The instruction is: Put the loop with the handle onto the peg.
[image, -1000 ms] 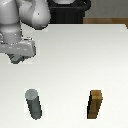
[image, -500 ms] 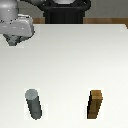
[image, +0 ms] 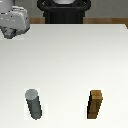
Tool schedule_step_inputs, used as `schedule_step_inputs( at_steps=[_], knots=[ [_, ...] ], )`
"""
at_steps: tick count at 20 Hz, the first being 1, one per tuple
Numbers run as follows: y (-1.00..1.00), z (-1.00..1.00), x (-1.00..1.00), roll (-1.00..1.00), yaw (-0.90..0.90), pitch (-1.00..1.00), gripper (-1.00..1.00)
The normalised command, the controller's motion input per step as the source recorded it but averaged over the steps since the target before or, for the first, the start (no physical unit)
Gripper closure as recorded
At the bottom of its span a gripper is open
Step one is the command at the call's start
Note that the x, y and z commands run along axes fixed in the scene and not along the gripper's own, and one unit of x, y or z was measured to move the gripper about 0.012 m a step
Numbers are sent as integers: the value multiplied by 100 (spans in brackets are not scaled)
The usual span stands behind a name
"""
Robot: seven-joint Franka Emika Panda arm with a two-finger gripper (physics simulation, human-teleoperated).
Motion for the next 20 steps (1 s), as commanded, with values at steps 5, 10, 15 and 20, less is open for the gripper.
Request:
schedule_step_inputs(
  at_steps=[5, 10, 15, 20],
  knots=[
    [0, 0, 0, 0, -81, 0, 100],
    [0, 0, 0, 0, -81, 0, 100],
    [0, 0, 0, 0, -81, 0, 100],
    [0, 0, 0, 0, -84, 0, 100]
  ],
)
